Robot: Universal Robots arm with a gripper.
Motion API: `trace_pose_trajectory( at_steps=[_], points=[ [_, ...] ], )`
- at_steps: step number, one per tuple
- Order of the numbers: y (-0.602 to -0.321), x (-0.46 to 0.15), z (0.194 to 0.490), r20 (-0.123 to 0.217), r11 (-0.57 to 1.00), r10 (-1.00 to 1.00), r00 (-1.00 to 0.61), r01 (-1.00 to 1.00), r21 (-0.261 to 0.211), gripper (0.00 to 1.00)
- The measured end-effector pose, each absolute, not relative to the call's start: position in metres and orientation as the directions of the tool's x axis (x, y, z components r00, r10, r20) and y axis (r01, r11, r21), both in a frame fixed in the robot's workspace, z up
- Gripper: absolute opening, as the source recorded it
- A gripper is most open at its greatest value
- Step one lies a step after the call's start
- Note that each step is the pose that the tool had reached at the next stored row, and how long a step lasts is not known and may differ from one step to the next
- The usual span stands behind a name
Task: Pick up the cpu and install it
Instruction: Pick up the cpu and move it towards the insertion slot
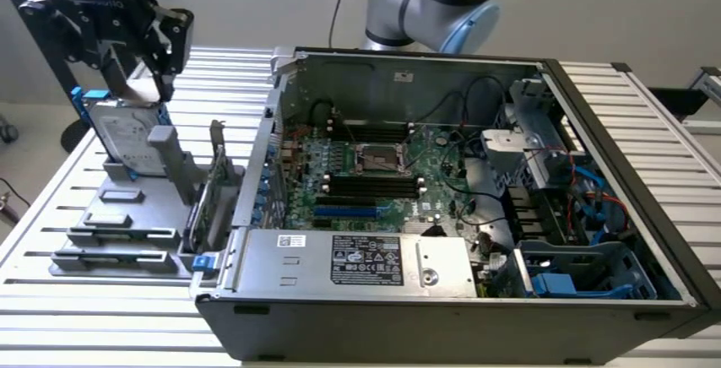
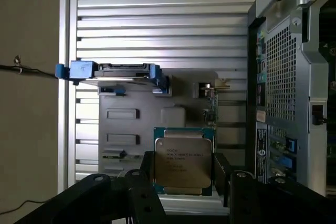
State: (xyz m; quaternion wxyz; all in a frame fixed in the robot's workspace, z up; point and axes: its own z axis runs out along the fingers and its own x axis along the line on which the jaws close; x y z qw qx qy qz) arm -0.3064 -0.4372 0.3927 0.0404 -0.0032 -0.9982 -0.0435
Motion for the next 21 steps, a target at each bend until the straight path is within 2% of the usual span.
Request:
trace_pose_trajectory(
  at_steps=[21],
  points=[
    [-0.437, -0.211, 0.393, 0.082, 0.996, 0.003, -0.997, 0.01, 0.087, 0.54]
  ],
)
